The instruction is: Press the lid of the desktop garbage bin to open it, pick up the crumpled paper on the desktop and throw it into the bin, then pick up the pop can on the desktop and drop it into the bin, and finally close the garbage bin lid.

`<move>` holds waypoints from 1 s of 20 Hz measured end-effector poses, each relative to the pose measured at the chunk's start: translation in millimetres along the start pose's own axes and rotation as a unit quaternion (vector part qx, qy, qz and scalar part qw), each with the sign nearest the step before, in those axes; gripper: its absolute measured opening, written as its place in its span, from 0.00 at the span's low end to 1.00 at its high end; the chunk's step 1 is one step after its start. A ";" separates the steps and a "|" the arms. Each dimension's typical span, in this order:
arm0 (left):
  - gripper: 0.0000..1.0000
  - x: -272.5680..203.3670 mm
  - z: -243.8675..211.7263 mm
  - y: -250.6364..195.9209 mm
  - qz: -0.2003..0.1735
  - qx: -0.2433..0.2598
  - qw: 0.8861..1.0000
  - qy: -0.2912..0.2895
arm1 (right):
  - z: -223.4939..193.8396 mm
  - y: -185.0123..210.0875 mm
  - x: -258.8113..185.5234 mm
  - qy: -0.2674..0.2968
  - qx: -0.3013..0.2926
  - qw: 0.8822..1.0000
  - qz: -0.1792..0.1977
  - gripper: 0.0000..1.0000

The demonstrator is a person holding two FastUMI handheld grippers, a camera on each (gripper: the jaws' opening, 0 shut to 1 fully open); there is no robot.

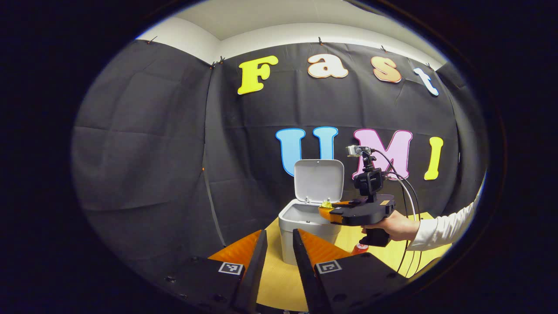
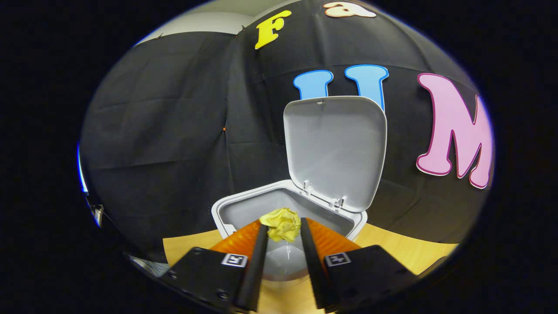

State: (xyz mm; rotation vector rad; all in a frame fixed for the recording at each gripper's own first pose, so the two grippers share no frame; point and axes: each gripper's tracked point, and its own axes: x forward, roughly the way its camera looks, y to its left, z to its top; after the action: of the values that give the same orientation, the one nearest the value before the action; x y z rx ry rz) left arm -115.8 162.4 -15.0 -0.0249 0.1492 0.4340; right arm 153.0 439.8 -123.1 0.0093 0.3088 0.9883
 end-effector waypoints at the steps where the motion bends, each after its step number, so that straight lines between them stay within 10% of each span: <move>1: 0.46 0.4 -2.4 -1.2 -0.002 -0.002 1.000 0.001 | 2.4 3.2 -2.9 -0.003 -0.002 1.000 0.005 0.64; 7: 0.48 12.8 -15.0 -29.7 -0.045 -0.016 0.999 0.007 | 15.2 -8.2 -26.0 -0.022 -0.020 0.999 -0.012 0.91; 11: 0.54 26.5 -23.9 -60.3 -0.092 -0.020 0.996 0.008 | 20.5 -36.7 -55.7 -0.028 -0.022 0.999 -0.038 0.92; 16: 0.89 54.0 -49.8 -104.2 -0.148 -0.021 0.989 0.022 | 28.5 -83.8 -111.3 -0.042 -0.018 0.995 -0.086 0.92; 20: 0.93 82.0 -104.0 -142.8 -0.178 -0.013 0.982 0.067 | 21.7 -127.9 -156.7 -0.040 -0.023 0.989 -0.137 0.92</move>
State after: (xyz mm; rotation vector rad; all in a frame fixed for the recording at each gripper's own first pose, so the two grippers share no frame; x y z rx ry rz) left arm 3.3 61.2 -131.2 -0.1054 0.2661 0.0762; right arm 183.6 243.0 -81.7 -0.0348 0.2072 0.7198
